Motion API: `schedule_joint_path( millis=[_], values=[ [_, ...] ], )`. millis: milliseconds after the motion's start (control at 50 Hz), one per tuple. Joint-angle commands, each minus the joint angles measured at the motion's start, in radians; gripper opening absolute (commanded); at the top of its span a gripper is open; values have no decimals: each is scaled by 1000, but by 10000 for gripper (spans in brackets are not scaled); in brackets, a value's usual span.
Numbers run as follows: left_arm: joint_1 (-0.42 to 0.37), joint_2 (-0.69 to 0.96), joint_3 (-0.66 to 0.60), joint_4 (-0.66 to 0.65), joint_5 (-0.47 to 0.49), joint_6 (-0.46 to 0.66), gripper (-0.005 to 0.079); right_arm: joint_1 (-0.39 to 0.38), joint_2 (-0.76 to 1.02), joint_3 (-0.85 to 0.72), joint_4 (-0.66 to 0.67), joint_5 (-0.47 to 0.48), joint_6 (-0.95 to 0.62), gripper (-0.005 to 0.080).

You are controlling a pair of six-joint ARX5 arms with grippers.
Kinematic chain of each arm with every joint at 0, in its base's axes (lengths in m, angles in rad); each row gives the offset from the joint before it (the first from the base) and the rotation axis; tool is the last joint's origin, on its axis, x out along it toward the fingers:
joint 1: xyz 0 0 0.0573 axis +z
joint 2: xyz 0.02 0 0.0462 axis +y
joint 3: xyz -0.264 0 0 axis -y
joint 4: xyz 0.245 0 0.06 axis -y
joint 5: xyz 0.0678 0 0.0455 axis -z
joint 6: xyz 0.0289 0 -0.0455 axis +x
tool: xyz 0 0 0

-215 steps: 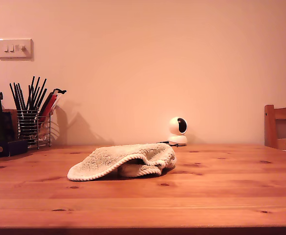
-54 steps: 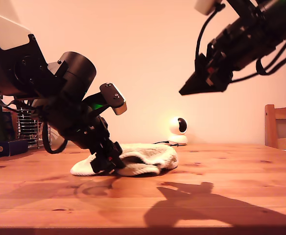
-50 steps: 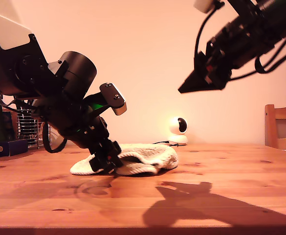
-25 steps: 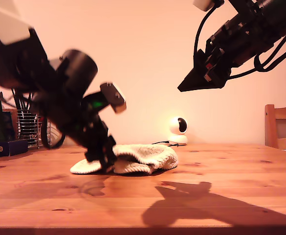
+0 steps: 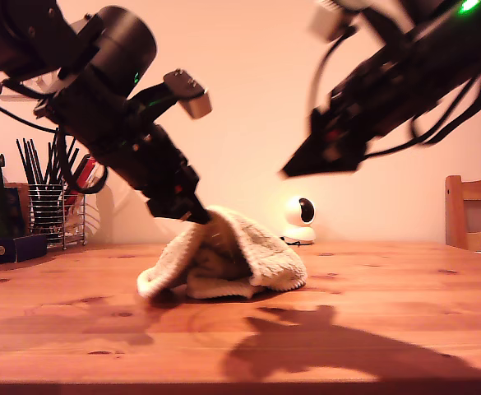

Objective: Fold the tea towel in front of you. After folding it, place it to the left side.

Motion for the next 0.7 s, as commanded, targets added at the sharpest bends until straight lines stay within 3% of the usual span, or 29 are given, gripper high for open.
schedule_joint_path(
  millis=[0, 300, 680],
  values=[
    [-14, -29, 8, -3, 15, -21, -24, 24, 23, 10, 26, -3, 36, 335],
    [-42, -45, 81, -138, 32, -56, -24, 43, 109, 17, 70, 16, 93, 336],
    [-57, -64, 203, -301, 133, -142, -24, 42, 164, 50, 154, 72, 143, 336]
  ],
)
